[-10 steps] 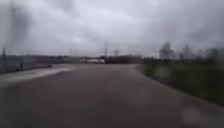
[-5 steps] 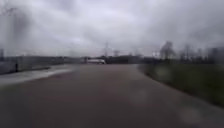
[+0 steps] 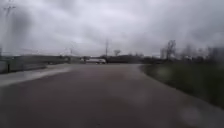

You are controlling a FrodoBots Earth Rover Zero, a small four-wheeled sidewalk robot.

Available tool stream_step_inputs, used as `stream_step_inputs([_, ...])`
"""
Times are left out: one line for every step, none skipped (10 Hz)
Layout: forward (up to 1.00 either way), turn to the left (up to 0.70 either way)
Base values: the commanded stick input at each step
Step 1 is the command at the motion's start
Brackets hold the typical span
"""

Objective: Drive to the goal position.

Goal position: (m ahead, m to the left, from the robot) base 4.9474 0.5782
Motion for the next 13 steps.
stream_step_inputs([0.29, 0.00])
stream_step_inputs([0.84, -0.01])
stream_step_inputs([1.00, -0.01])
stream_step_inputs([1.00, -0.01])
stream_step_inputs([1.00, -0.01])
stream_step_inputs([1.00, -0.01])
stream_step_inputs([1.00, -0.01])
stream_step_inputs([1.00, -0.01])
stream_step_inputs([1.00, -0.01])
stream_step_inputs([1.00, -0.01])
stream_step_inputs([1.00, -0.01])
stream_step_inputs([1.00, -0.01])
stream_step_inputs([1.00, -0.01])
